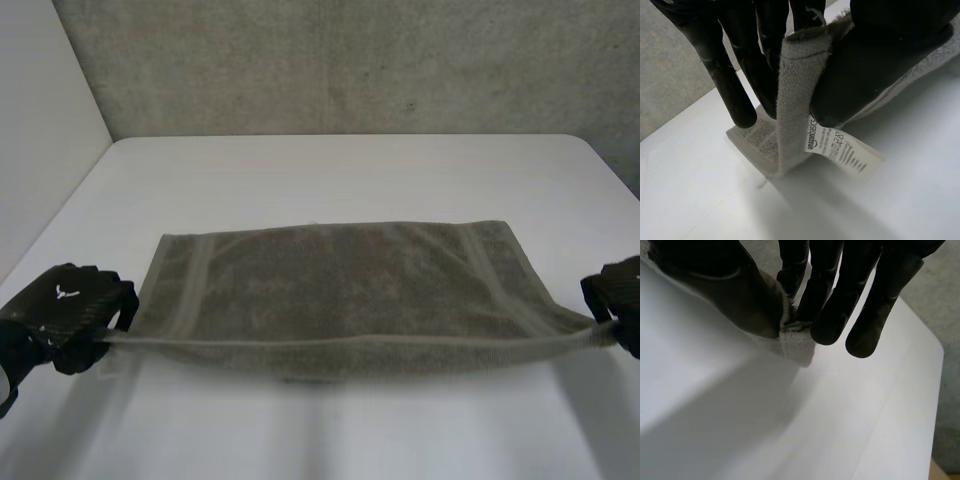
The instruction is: Fold the towel.
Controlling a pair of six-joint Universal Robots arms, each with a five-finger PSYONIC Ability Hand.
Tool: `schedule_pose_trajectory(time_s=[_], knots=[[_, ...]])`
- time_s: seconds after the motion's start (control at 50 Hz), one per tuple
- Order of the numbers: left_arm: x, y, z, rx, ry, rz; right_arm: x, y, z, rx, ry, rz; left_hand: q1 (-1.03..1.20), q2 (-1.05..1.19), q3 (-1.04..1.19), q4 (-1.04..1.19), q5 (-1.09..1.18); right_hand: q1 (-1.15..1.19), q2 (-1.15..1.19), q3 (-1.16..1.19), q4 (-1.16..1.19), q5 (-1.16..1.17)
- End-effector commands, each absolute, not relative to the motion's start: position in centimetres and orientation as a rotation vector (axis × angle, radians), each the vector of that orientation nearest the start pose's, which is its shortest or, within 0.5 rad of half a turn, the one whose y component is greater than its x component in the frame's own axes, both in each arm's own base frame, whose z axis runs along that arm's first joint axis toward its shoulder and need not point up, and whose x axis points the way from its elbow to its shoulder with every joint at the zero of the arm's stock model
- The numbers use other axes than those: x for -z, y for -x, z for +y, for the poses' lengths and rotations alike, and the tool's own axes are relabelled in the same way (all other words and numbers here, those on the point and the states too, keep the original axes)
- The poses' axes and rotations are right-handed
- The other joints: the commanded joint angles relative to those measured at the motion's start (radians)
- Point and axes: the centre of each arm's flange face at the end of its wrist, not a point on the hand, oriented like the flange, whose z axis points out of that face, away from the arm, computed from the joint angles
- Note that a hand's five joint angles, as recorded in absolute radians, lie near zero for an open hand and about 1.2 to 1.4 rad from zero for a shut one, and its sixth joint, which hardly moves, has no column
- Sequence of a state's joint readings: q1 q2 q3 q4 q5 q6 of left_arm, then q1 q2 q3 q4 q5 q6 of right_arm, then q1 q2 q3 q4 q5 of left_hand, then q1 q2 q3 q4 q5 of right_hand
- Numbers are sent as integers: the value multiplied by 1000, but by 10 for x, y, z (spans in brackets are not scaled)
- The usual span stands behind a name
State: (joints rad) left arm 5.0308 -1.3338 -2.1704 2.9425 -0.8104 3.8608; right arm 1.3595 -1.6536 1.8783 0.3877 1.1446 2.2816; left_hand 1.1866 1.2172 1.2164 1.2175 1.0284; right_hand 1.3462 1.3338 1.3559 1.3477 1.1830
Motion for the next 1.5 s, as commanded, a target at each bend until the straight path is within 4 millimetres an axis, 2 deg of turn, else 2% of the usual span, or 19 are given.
schedule_pose_trajectory(time_s=[0.02,0.18,0.34,0.52,0.78,0.82,0.84,0.86,0.88,0.9,0.94,0.98,1.02,1.04,1.08,1.12,1.22,1.36,1.5], knots=[[-189,141,-244,1816,-1210,2472,-216,-127,-290,1711,1182,2528,210,179,180,179,193,50,62,40,49,39],[-165,157,-295,1738,-1265,2434,-198,-172,-333,1775,1266,2449,210,179,180,179,193,50,62,40,49,39],[-152,181,-352,1850,-1200,2323,-181,-211,-393,1970,1172,2338,210,179,180,179,193,50,62,40,49,39],[-142,191,-404,1863,-1020,2267,-168,-228,-435,2107,1129,2336,210,179,180,179,193,50,62,40,49,39],[-123,206,-428,1871,-1009,2227,-149,-240,-459,2142,1142,2338,210,179,180,179,193,50,62,40,49,39],[-121,207,-429,1871,-1013,2229,-144,-241,-459,2132,1161,2345,210,179,180,179,193,25,37,15,23,13],[-120,210,-428,1873,-1021,2228,-142,-242,-458,2125,1180,2351,210,179,180,179,193,-708,-695,-717,-709,-719],[-120,210,-428,1873,-1021,2228,-142,-242,-458,2124,1180,2351,210,179,180,179,193,-715,-703,-725,-717,-726],[-119,214,-426,1880,-1034,2227,-141,-245,-456,2126,1199,2352,-333,-364,-363,-364,-350,-1172,-1159,-1181,-1173,-1183],[-119,218,-424,1887,-1041,2229,-145,-248,-455,2143,1196,2350,-1012,-1043,-1042,-1043,-1028,-1172,-1159,-1181,-1173,-1183],[-120,222,-423,1897,-1055,2220,-150,-247,-457,2172,1170,2359,-867,-897,-896,-898,-883,-1172,-1159,-1181,-1173,-1183],[-124,226,-422,1910,-1059,2210,-160,-247,-457,2206,1134,2353,-1012,-1043,-1042,-1043,-1028,-1172,-1159,-1181,-1173,-1183],[-139,229,-421,1948,-1059,2171,-192,-247,-455,2280,1031,2306,-1012,-1043,-1042,-1043,-1028,-1172,-1159,-1181,-1173,-1183],[-139,229,-421,1948,-1059,2171,-192,-247,-455,2281,1030,2305,-1012,-1043,-1042,-1043,-1028,-1172,-1159,-1181,-1173,-1183],[-152,230,-420,1978,-1052,2141,-233,-245,-448,2347,879,2225,-1012,-1043,-1042,-1043,-1028,-1172,-1159,-1181,-1173,-1183],[-176,230,-413,2022,-1030,2116,-250,-243,-442,2357,814,2190,-1012,-1043,-1042,-1043,-1028,-1172,-1159,-1181,-1173,-1183],[-202,225,-388,2073,-957,2173,-279,-235,-420,2349,724,2171,-1012,-1043,-1042,-1043,-1028,-1172,-1159,-1181,-1173,-1183],[-208,216,-342,2065,-872,2321,-261,-225,-380,2185,783,2313,-1012,-1043,-1042,-1043,-1028,-1172,-1159,-1181,-1173,-1183],[-193,210,-307,2112,-836,2309,-197,-195,-343,1871,812,2553,-1012,-1043,-1042,-1043,-1028,-1172,-1159,-1181,-1173,-1183]])
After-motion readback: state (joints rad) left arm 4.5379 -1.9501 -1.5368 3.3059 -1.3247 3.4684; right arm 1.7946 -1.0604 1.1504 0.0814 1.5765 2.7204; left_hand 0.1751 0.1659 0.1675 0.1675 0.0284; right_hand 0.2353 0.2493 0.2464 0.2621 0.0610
